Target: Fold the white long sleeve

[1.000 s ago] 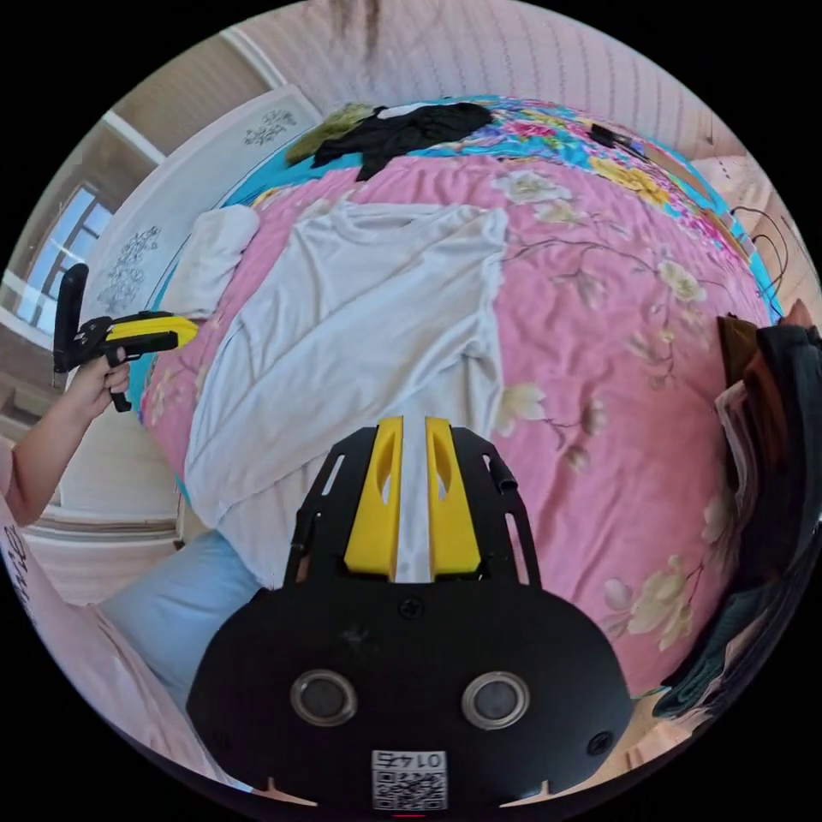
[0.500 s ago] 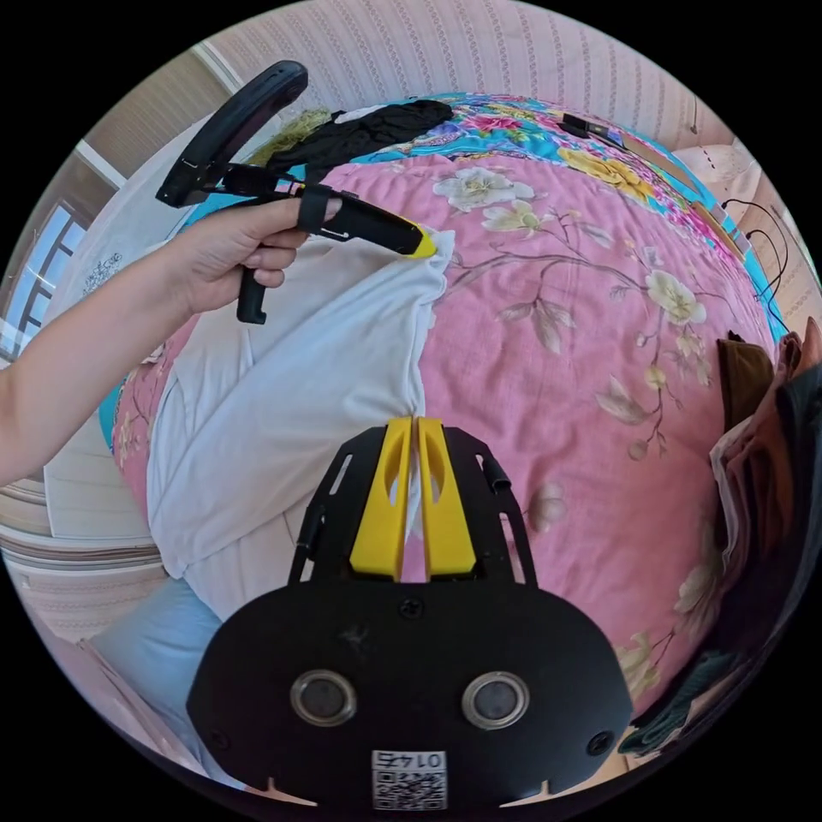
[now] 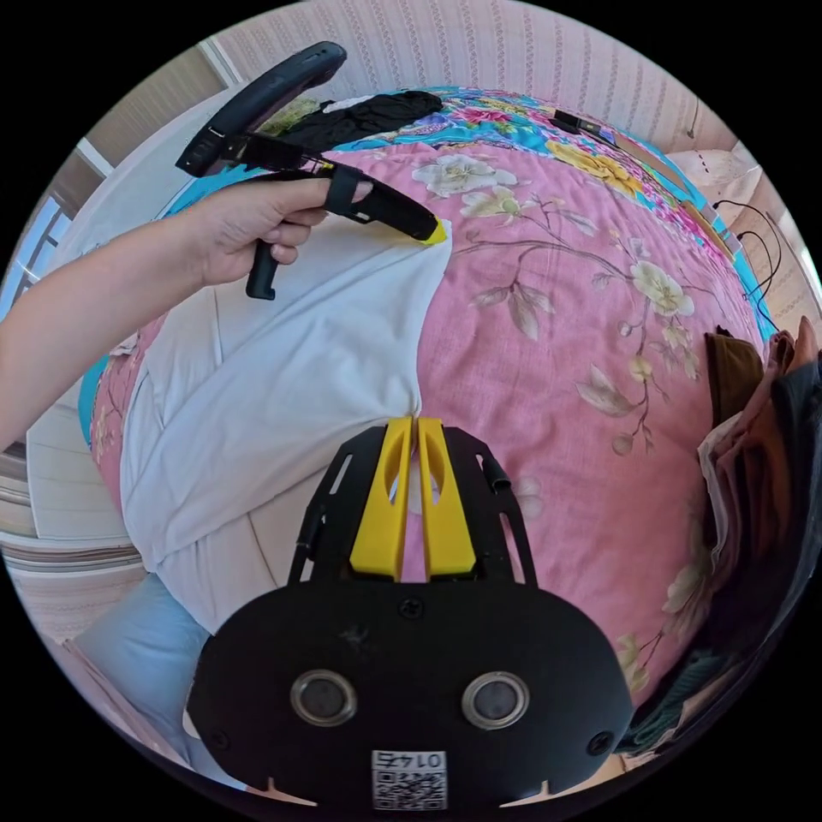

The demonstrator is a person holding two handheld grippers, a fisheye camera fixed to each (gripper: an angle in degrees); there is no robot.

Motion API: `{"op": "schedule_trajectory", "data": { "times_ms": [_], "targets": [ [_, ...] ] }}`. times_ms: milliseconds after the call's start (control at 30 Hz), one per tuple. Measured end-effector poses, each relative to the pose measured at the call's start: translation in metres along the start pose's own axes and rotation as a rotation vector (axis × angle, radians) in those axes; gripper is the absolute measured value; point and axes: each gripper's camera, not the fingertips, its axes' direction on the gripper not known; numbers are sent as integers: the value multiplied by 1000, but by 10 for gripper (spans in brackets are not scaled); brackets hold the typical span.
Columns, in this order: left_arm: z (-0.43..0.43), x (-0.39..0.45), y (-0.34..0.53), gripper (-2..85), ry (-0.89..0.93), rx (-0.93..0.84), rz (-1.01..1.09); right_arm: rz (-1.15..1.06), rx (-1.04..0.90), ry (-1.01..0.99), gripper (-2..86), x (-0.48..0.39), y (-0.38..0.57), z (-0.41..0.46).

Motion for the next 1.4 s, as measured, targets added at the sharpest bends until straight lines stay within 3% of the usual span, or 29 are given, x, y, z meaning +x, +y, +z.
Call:
{"op": "schedule_trajectory", "data": {
  "times_ms": [233,433,700,900,1000,1167,1400],
  "targets": [
    [-80,-23,45,72,-113,83,15,45,51,-29,32,28,15,-5],
    [-139,-73,133,70,-229,76,-186,66,106,-1,60,49,33,-24],
    [-186,-132,244,84,-277,118,-490,0,246,-190,78,84,14,-43],
    [-195,-164,274,100,-132,195,-612,11,214,-191,110,94,-41,-18],
    [-198,-173,272,109,-155,214,-578,51,220,-169,113,99,-59,-9],
    [-172,-194,271,127,-71,142,-627,57,12,-130,34,103,-81,35],
    [-172,-189,288,1,-97,95,-610,8,66,-219,12,105,-64,8]
  ]
}}
